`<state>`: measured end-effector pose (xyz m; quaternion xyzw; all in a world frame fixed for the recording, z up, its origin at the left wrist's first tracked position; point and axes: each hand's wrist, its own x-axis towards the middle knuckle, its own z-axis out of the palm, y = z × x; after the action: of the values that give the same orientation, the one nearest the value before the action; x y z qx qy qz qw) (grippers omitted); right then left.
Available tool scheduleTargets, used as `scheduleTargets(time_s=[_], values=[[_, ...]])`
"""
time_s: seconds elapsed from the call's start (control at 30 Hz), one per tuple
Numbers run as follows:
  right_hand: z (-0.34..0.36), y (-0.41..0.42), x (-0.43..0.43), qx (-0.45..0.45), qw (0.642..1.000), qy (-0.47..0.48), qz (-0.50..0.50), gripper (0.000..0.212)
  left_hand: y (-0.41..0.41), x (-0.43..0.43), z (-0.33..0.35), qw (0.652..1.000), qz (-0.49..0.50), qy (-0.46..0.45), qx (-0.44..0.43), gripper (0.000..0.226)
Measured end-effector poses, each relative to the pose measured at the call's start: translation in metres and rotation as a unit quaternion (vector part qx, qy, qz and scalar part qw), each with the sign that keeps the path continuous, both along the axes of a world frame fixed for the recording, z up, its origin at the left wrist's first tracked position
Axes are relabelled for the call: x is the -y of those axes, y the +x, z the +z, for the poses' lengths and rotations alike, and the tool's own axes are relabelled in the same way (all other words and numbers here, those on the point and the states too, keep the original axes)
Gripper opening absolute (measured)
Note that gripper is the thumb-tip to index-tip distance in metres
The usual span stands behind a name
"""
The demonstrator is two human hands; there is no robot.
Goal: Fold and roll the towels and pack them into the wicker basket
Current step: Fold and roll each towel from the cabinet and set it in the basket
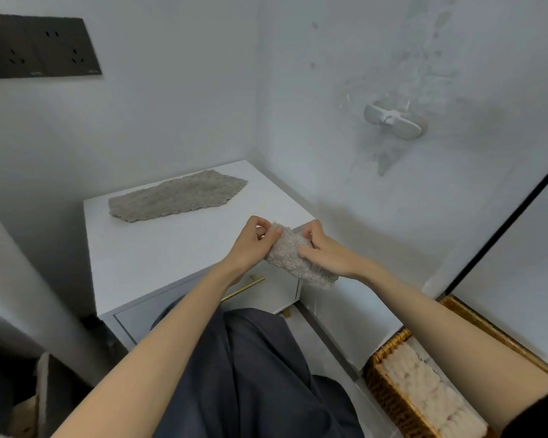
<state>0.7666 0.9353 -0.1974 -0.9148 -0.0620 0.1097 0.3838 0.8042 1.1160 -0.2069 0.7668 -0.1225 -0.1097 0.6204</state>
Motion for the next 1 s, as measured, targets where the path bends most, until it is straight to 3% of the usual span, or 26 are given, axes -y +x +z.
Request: scheduleTargets(time_s=[0.3, 0.7, 0.87, 1.0], values=[[-0.054, -0.056, 0.041, 0.028, 0.997, 0.012, -0.071, 0.022, -0.037, 0.043, -0.033, 0.998, -0.050, 0.022, -0.033, 0.031], [-0.140, -0.147, 0.122, -0.055, 0.974, 0.053, -0.212, 0.016, -0.082, 0.108, -0.086, 0.977, -0.171, 0.129, -0.011, 0.030], [-0.180, -0.188, 0.166, -0.090, 0.946, 0.086, -0.300, 0.019, -0.094, 0.145, -0.107, 0.963, -0.224, 0.149, -0.021, 0.021], [-0.217, -0.214, 0.202, -0.092, 0.893, 0.112, -0.426, 0.016, -0.101, 0.178, -0.121, 0.954, -0.251, 0.160, -0.032, 0.017]])
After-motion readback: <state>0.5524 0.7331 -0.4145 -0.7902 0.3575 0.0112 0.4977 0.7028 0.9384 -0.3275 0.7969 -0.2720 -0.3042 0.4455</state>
